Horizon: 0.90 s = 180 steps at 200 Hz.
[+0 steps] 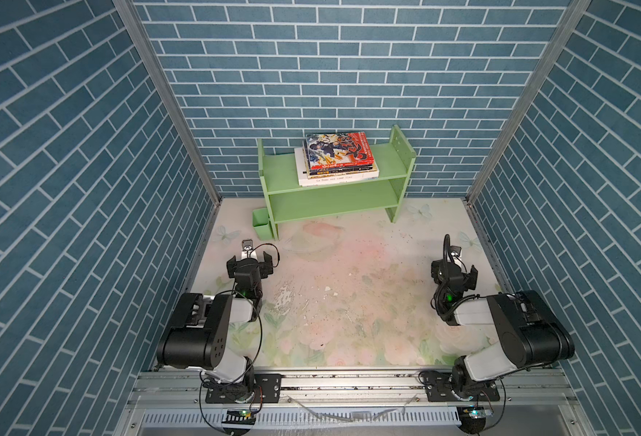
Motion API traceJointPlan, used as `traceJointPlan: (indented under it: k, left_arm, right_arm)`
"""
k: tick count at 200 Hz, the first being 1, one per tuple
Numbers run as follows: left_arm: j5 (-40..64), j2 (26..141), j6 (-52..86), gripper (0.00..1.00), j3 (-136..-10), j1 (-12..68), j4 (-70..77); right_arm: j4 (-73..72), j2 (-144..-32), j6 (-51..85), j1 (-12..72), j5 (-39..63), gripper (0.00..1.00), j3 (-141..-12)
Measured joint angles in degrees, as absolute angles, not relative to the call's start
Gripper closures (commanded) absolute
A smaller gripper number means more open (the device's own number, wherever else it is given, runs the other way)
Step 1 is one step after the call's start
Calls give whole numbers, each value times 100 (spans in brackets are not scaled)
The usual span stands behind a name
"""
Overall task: Stacking books/files
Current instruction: Reset both arms
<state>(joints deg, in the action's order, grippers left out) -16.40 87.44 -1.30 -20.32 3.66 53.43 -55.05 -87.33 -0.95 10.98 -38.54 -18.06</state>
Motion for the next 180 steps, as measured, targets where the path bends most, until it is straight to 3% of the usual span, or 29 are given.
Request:
traceJointPlan:
  k: [60,92,180]
  left_arm:
    - [-1640,8744,-128,0,-2034,366,5343]
    - [-1638,8744,-130,0,-2034,366,5343]
    - [-1640,8744,-130,0,-2034,366,5339]
  right_arm:
    - [-5153,-8635,226,106,-2290,3,-2128]
    - [-5129,-8807,364,-32,-1712,4,-2117]
    - [-5148,-8825,429,-67,-1385,1,-2121]
